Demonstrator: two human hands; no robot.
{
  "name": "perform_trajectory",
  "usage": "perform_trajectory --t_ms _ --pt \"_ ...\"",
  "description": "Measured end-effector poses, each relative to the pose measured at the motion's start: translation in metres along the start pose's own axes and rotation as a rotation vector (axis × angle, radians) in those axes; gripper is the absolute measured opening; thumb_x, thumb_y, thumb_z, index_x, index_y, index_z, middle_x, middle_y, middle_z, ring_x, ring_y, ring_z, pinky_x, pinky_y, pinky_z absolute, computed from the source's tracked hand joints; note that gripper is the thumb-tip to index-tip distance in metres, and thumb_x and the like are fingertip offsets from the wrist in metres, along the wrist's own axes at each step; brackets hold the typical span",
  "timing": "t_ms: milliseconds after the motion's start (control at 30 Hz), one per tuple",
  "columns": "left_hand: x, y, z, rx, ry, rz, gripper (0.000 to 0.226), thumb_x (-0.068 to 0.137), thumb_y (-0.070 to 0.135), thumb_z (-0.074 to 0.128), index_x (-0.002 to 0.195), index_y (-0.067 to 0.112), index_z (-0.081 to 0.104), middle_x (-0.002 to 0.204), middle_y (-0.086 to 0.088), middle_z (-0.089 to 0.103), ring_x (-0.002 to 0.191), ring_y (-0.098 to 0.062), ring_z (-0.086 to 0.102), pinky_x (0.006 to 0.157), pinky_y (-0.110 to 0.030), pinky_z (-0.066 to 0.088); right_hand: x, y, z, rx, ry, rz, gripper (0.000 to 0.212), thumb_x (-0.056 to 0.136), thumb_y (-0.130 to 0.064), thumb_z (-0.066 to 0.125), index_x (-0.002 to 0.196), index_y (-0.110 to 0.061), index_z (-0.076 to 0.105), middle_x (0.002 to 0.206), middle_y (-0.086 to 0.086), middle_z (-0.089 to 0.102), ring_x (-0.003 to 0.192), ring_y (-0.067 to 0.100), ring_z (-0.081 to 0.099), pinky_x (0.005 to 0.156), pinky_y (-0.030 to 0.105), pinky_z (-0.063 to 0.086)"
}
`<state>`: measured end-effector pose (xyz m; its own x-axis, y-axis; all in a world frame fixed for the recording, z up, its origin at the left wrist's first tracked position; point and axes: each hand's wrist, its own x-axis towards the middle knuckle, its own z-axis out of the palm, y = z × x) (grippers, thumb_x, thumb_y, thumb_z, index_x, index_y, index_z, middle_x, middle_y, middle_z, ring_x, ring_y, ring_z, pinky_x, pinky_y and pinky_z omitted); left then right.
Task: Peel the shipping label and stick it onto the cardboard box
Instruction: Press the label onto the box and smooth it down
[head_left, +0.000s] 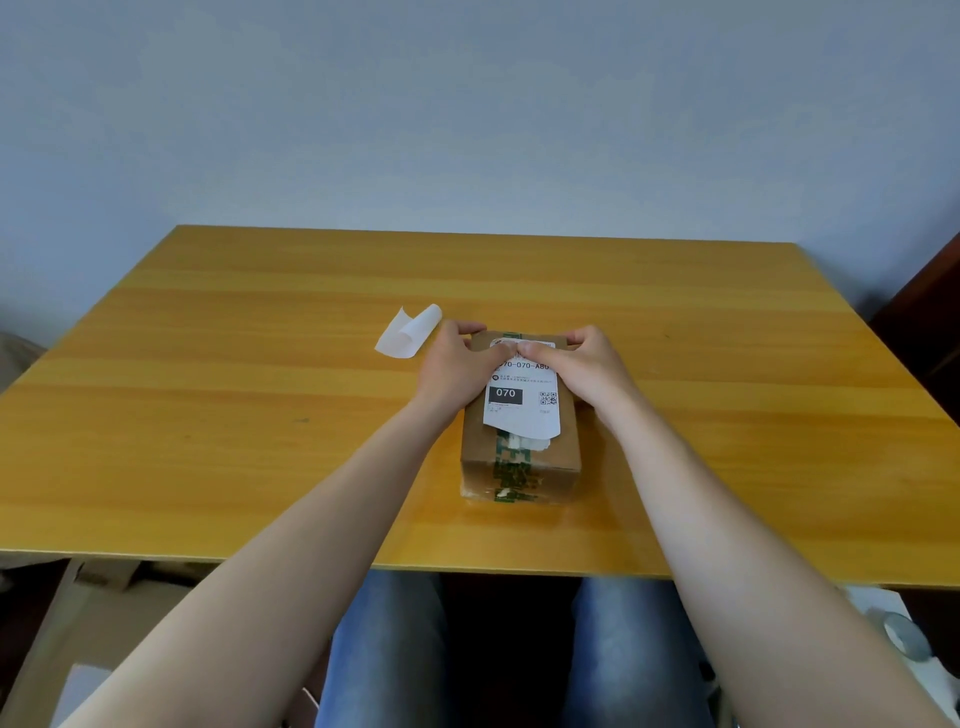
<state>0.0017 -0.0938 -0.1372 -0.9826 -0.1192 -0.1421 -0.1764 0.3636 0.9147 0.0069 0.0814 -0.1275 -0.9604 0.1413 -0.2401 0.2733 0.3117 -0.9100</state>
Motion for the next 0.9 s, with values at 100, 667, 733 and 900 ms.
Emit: perform_trajectory --t_ms 100,667,733,900 --pt "-0.009 -0.002 0.002 0.016 0.019 0.001 0.056 0.080 0.055 0.077 0.122 0.028 0.053 0.110 0.005 0.065 0.097 -0.018 0.071 0.089 -0.050 0.060 -0.009 0.004 0.002 0.033 0.008 0.000 0.061 0.079 -0.047 0.089 0.119 -0.016 0.056 0.103 -0.003 0.073 0.088 0.011 0.071 0.067 0.031 0.052" --pt "-0.035 -0.006 -0.022 -0.014 -0.174 0.001 0.089 0.086 0.048 0.080 0.156 0.018 0.035 0.141 0.001 0.052 0.118 -0.019 0.064 0.091 -0.040 0.058 -0.042 0.020 -0.015 0.109 -0.141 -0.074 0.068 0.095 -0.049 0.072 0.153 -0.027 0.043 0.121 -0.015 0.057 0.106 -0.001 0.057 0.078 0.019 0.043" --pt "-0.043 -0.009 -0.026 0.018 -0.232 0.026 0.099 0.083 0.045 0.084 0.161 0.020 0.029 0.145 0.004 0.049 0.123 -0.017 0.059 0.093 -0.033 0.056 -0.043 0.027 -0.017 0.120 -0.212 -0.082 0.081 0.090 -0.039 0.081 0.158 -0.028 0.039 0.133 -0.011 0.056 0.116 0.005 0.058 0.086 0.021 0.046" --pt "-0.052 -0.009 -0.028 -0.003 -0.327 0.099 0.060 0.085 0.030 0.086 0.127 0.031 0.043 0.105 0.028 0.055 0.091 0.006 0.062 0.060 -0.004 0.048 -0.042 0.032 -0.018 0.050 -0.298 -0.102 0.127 0.053 -0.053 0.095 0.162 -0.040 0.032 0.155 -0.005 0.049 0.139 0.019 0.053 0.116 0.046 0.045"
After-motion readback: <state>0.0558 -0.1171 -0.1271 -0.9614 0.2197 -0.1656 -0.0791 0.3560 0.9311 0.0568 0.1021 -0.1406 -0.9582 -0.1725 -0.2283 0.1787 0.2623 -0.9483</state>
